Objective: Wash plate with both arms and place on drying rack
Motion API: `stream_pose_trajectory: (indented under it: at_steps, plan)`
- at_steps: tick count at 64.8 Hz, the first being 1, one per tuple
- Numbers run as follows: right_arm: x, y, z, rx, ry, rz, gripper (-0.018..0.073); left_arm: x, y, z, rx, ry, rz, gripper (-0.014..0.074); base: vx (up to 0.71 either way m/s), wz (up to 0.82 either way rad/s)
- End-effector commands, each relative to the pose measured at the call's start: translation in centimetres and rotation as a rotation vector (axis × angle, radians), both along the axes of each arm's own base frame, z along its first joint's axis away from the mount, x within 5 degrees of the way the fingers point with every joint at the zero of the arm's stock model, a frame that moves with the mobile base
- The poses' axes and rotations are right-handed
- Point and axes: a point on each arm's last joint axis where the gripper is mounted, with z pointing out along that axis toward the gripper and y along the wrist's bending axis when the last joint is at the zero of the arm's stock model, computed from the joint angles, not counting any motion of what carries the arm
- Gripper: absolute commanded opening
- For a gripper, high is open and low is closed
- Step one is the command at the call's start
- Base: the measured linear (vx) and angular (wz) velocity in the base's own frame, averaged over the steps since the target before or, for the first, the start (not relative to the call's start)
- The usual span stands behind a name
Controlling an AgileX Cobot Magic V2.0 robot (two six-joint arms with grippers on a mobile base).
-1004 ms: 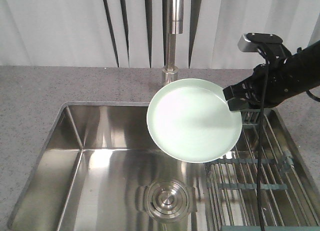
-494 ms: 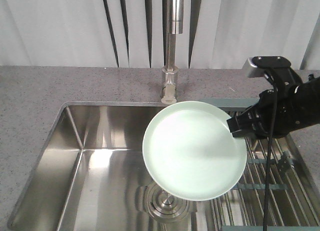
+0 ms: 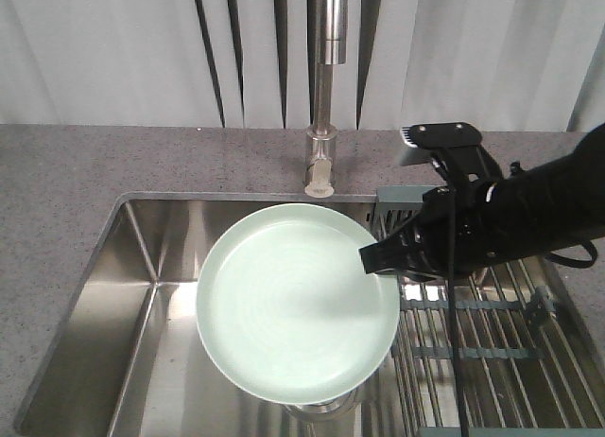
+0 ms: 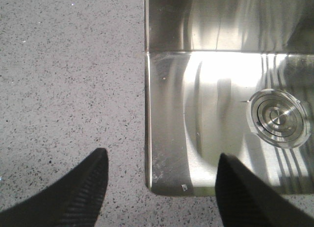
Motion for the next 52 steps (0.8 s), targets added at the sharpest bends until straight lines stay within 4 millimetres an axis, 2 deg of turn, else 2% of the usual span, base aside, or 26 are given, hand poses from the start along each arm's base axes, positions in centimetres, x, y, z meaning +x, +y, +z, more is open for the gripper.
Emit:
stream_pose_trajectory:
  at_steps: [1,16,27,40,52]
  plan:
    - [1.2,1.1,2.4,0.067,-0.094,-0.017,-0.0001,0.3,-0.1,1.1,-0.023,-0.075,0.001,0.0441,0.0,0.0]
    - [4.3,2.6,3.1,0.06,-0.103,0.014,-0.0001,0.3,-0.1,1.1,-0.023,-0.075,0.001,0.0441,0.0,0.0]
    - [6.6,2.3,4.1,0.044,-0.12,0.009,-0.0001,0.3,-0.1,1.1,-0.023,-0.075,0.001,0.0441,0.0,0.0]
    - [8.7,0.7,5.1,0.032,-0.142,-0.018,-0.0001,0.3,-0.1,1.1,-0.023,-0.075,0.001,0.0441,0.0,0.0]
    - [9.3,-2.5,5.4,0.016,-0.147,-0.081,-0.0001,0.3,-0.1,1.1,-0.023,-0.075,0.001,0.0441,0.0,0.0]
